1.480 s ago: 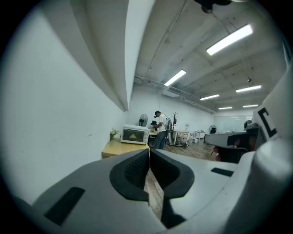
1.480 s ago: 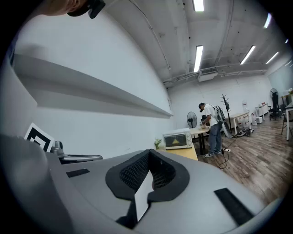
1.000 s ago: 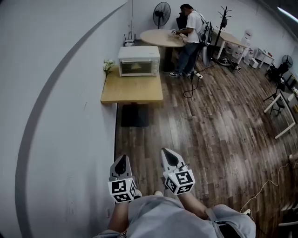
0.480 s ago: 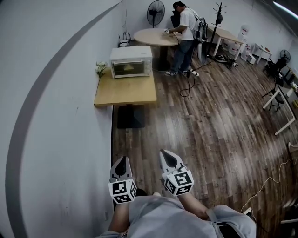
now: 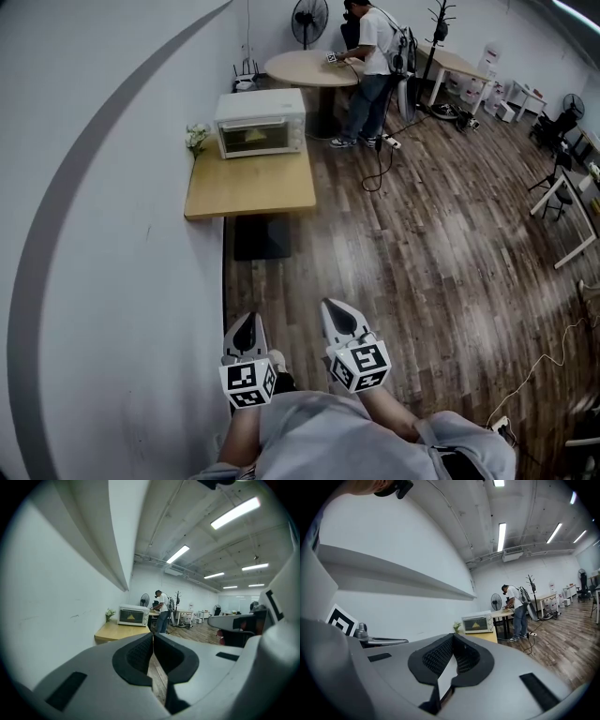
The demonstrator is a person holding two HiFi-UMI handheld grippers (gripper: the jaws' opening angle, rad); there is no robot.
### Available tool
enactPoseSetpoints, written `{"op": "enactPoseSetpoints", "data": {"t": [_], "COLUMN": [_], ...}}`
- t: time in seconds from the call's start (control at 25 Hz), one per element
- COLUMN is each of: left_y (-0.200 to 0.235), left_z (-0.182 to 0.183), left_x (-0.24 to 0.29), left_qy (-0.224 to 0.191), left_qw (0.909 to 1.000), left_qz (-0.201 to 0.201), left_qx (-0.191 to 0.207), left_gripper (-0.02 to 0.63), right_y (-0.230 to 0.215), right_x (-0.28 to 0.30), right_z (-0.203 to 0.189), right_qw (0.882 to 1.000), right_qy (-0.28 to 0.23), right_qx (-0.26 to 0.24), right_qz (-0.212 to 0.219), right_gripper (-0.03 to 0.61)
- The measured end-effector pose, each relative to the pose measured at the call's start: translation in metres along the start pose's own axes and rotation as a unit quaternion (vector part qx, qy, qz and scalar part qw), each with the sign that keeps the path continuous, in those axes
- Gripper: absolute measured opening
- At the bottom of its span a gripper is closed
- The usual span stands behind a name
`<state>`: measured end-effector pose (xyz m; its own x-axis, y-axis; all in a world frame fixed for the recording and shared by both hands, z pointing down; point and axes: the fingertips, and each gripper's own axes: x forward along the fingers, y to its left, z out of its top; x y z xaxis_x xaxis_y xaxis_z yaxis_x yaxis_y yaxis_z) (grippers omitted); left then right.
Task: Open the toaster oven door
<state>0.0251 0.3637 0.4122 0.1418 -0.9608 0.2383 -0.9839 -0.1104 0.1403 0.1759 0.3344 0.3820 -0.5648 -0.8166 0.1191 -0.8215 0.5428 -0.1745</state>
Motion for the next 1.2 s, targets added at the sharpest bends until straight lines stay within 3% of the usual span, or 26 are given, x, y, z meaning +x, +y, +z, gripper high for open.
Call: {"op": "enactPoseSetpoints", "data": {"t": [0.72, 1.2], "left_y": [0.085, 0.139], "left_z": [0.046, 0.063], "left_x": [0.133, 0.191], "left_qy": [0.005, 0.005], "left_qw": [0.9983, 0.9974], "left_qz": [-0.056, -0.07], "left_qx": [0.015, 0.015], "left_gripper": [0.005, 0.005], "right_y": [-0.011, -0.005], "right_x": [0.159, 0.244], "right_z": [0.017, 0.016], "right_qw": [0.999, 0.999], "right_qy": [0.001, 0.006], "right_qx": [0.004, 0.01], "right_qz": [-0.043, -0.052], "right_gripper": [-0.002, -0.002]}}
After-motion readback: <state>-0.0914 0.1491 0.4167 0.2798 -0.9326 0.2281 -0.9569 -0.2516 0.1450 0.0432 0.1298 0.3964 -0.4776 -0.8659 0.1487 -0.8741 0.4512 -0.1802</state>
